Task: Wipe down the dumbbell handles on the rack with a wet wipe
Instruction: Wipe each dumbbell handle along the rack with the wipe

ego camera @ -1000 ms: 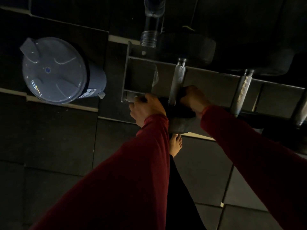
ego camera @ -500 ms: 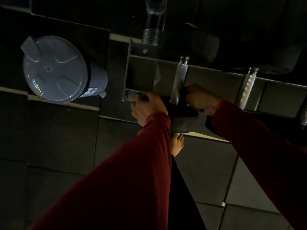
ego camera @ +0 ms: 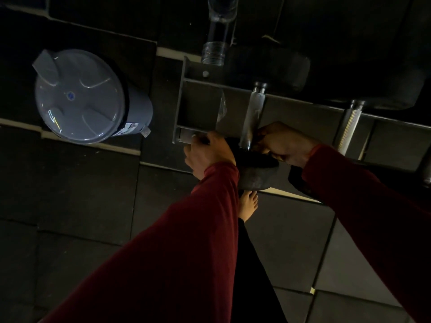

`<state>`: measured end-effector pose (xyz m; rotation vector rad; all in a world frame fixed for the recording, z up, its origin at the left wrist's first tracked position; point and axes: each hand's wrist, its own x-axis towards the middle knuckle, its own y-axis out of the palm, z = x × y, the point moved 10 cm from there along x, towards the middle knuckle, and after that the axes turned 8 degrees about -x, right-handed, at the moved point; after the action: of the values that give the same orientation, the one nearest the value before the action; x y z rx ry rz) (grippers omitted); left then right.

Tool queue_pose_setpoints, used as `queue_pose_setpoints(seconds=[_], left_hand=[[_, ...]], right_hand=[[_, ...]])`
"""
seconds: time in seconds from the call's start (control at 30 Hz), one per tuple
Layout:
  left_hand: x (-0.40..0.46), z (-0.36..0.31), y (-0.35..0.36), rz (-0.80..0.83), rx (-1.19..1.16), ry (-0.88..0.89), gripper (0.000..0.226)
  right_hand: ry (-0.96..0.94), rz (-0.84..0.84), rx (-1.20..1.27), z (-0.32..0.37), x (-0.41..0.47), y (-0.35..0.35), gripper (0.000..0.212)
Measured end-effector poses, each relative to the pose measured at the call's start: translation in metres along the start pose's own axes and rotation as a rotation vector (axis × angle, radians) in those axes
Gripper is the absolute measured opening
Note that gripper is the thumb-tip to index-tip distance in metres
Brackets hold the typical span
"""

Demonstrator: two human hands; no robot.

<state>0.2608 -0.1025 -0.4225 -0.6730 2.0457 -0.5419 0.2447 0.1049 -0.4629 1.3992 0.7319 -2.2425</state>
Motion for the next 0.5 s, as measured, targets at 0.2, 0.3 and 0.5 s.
queue_pose_setpoints(seconds=[0.2,0.3,0.5], left_hand=[[0.0,0.0,-0.001,-0.006,-0.058,0.006,0.037],[-0.001,0.0,-0.003,-0.013,-0.063,0.012,0.041],[0.0,0.001,-0.004,-0.024,-0.097,0.011,0.05]], right_hand=[[-0.068,-0.188,0.134,-0.006,-0.02,-0.01,0.026],[-0.163,-0.254,0.183,-0.003,-0.03,-0.011,0.025],[-0.462,-0.403,-0.247,0.034,-0.059,-0.01,0.021]])
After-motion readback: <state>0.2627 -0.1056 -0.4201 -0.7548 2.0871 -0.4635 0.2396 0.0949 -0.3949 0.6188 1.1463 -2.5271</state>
